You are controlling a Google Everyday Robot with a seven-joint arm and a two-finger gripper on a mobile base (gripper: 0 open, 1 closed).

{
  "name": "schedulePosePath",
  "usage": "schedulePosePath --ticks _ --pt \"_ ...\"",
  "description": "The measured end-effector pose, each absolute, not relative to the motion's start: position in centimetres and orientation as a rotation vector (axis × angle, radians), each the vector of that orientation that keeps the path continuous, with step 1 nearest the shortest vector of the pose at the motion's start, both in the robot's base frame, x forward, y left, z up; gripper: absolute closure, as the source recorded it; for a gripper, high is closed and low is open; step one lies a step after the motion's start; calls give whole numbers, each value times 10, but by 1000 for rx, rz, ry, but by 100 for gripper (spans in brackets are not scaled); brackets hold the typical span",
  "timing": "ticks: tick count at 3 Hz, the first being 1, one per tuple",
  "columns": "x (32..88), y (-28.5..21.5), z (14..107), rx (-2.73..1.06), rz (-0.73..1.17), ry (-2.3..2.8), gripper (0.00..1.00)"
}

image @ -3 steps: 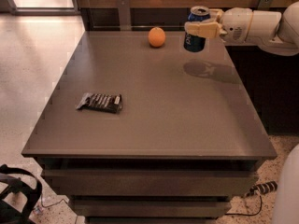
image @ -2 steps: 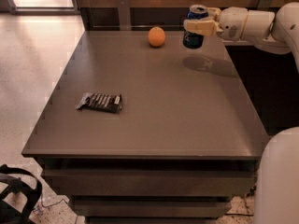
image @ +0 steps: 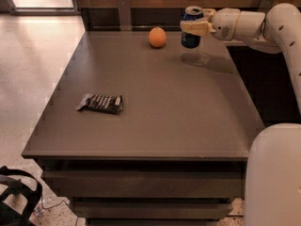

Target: Move pepsi can near orange

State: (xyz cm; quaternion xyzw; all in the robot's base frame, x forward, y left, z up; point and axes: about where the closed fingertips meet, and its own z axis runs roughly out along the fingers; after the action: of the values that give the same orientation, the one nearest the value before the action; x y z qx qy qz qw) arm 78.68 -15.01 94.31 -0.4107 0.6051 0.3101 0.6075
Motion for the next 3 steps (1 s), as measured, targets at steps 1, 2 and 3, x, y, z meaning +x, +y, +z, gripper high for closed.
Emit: schedulePosePath --ticks 1,2,3 --pt "803 -143 930 -902 714 1409 100" --pt "817 -137 919 -851 712 1421 100" --pt "827 -138 905 -803 704 1459 100"
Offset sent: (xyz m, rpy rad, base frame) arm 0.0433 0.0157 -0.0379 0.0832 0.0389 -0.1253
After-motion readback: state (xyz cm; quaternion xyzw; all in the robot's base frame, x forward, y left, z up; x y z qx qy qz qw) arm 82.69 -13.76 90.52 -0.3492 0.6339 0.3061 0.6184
